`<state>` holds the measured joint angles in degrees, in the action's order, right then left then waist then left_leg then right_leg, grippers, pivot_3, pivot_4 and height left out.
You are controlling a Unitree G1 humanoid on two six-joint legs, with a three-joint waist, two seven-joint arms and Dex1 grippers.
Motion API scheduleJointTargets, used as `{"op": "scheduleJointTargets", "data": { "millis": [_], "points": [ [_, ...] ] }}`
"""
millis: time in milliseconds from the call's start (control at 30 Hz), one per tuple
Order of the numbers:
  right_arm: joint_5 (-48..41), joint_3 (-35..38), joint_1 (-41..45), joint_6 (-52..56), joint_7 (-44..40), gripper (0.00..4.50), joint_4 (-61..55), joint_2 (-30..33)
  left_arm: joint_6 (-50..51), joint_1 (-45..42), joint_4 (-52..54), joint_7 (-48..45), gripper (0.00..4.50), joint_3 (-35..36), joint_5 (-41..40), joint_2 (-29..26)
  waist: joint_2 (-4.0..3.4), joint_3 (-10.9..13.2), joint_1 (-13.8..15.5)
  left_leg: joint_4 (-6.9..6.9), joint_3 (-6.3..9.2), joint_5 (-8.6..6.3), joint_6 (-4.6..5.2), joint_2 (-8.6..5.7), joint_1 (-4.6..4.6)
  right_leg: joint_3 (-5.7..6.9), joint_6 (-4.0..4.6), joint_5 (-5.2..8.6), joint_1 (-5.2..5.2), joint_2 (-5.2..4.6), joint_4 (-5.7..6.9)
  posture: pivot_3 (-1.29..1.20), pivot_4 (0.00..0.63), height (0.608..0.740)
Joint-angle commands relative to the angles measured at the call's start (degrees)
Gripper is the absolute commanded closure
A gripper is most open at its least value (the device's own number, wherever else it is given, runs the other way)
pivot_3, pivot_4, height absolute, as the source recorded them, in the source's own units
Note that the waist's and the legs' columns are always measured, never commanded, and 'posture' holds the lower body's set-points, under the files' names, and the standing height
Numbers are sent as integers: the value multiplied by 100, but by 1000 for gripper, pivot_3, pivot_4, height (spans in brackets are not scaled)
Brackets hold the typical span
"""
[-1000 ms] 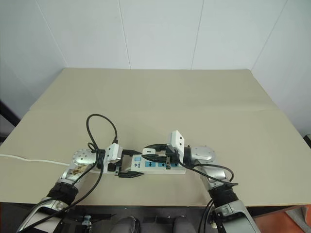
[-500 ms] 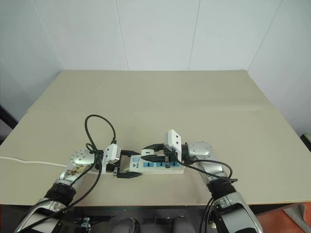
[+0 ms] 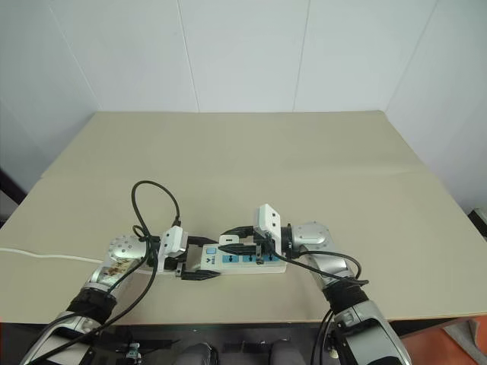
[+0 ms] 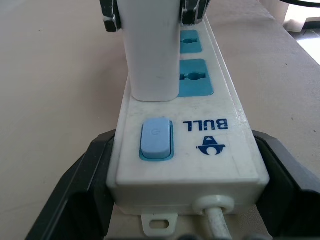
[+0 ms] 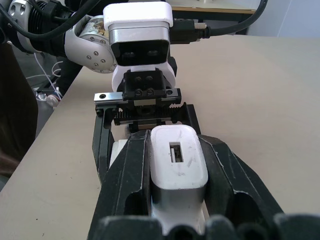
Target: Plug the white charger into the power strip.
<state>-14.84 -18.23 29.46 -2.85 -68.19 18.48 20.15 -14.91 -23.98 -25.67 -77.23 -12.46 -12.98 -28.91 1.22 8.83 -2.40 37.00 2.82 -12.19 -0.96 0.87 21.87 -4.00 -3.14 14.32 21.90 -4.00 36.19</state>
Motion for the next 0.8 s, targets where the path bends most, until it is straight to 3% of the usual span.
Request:
{"op": "scheduleJointTargets", "data": {
  "millis": [33, 200, 233, 300, 367, 600, 800],
  "points": [
    [303, -174, -234, 392, -32, 1708, 202, 133, 22, 102, -128, -13, 1171, -56, 271, -178, 10, -12, -1, 0, 0, 0, 0, 1, 1, -1, 1, 0, 1, 1, 0, 0, 150, 740],
    [338, -179, -267, 397, -15, 33, 77, 107, 10, 91, -151, 15, 1171, -52, 265, -151, 16, -15, -2, -5, 3, 0, 0, 8, 1, -1, 4, 2, 2, 10, -1, 0, 150, 740],
    [352, -184, -272, 383, -10, 33, 74, 102, 39, 83, -139, 44, 1171, -41, 250, -129, 16, -16, -1, -6, 3, 0, 0, 8, 1, -1, 5, 3, 2, 10, 0, 0, 150, 740],
    [395, -188, -281, 355, 30, 0, 74, 86, 250, 44, -44, 68, 444, -29, 199, -122, 17, -16, -2, -7, 3, 0, 0, 9, 1, -1, 6, 3, 2, 11, -1, 0, 150, 740],
    [410, -168, -297, 340, 70, 0, 62, 69, 544, 21, 204, 30, 64, 55, 28, -129, 19, -17, -3, -7, 3, 0, 0, 9, 10, -1, 6, 3, 13, 11, 0, 0, 150, 740],
    [318, 109, -224, 359, 288, 0, -198, 104, 1192, 112, 1204, -24, 64, 491, -542, -354, 24, -13, -19, -7, 4, 0, 0, 15, 21, -1, 7, 3, 23, 18, 2, 0, 150, 740],
    [-291, 869, -350, 950, 188, 0, -1383, 861, 1740, 407, 2051, -459, 64, 938, -1189, -990, 11, 50, 37, -8, 6, 0, 0, 13, 50, 1, 8, 2, 45, 13, -5, 0, 150, 740]
  ]
}}
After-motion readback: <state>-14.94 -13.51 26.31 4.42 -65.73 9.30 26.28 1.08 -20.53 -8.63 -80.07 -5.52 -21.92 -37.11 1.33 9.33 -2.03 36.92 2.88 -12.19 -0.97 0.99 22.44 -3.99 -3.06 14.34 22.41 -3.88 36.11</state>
